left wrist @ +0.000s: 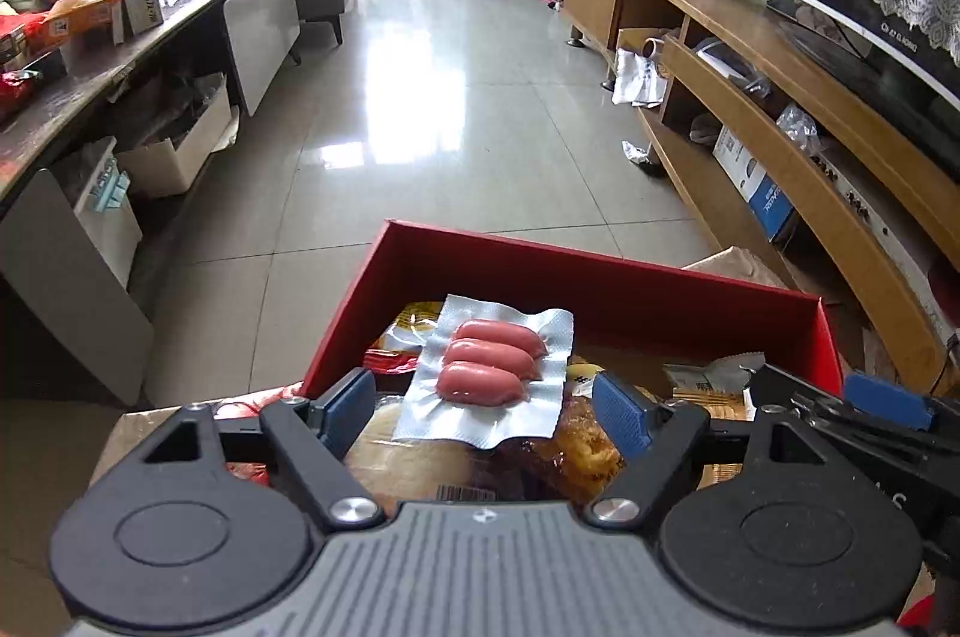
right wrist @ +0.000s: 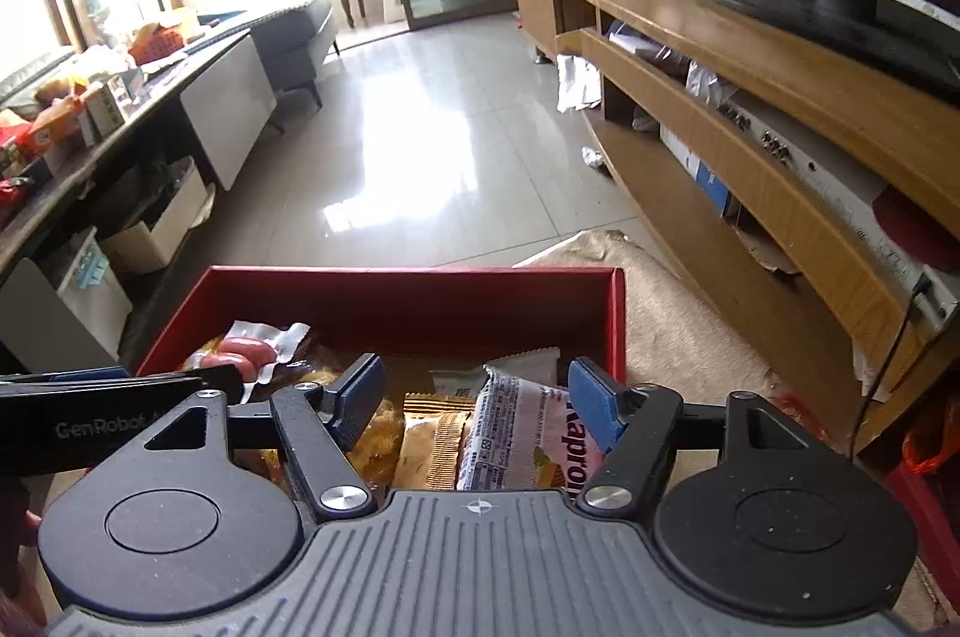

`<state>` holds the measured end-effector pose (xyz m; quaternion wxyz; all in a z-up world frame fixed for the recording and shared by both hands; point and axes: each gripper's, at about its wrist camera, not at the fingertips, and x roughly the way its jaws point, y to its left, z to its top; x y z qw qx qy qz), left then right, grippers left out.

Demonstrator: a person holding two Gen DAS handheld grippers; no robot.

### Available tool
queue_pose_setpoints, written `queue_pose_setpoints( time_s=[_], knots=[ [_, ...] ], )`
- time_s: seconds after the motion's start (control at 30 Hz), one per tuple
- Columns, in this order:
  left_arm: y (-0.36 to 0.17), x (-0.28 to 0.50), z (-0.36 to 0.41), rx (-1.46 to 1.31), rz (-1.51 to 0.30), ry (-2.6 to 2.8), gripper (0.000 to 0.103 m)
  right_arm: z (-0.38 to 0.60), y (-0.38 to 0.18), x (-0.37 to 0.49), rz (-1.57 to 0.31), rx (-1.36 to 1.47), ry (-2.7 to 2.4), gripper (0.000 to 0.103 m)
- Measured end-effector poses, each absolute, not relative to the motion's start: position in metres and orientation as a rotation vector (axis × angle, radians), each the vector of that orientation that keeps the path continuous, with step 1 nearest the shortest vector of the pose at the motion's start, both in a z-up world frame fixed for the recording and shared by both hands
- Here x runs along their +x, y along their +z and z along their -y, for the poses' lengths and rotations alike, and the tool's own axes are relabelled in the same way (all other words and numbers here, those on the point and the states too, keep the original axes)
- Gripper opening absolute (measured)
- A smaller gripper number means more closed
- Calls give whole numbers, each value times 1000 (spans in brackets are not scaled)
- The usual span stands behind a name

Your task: Organize snacks

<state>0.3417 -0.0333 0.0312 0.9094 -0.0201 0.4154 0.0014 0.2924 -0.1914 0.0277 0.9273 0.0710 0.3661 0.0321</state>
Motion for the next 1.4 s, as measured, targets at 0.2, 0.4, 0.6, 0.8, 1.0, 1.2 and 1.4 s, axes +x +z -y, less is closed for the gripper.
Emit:
queue_pose_setpoints(
  time_s=[0.2,0.4,0.6,0.8,1.0,1.2,1.4],
  knots=[
    [46,322,31,-15,-839,23,79,195,32,280,-776,122,23,75],
    [52,293,30,28,-829,28,84,196,42,263,-798,132,6,75],
    [53,263,24,6,-840,27,84,188,62,236,-780,94,5,76],
    [55,234,22,1,-842,15,84,183,66,203,-777,109,12,77],
    [54,207,26,37,-844,13,85,186,66,175,-785,114,1,77],
    [55,184,29,27,-842,-11,85,183,66,152,-774,118,3,77],
    [56,166,31,20,-834,-23,85,181,69,131,-753,99,0,78]
  ],
)
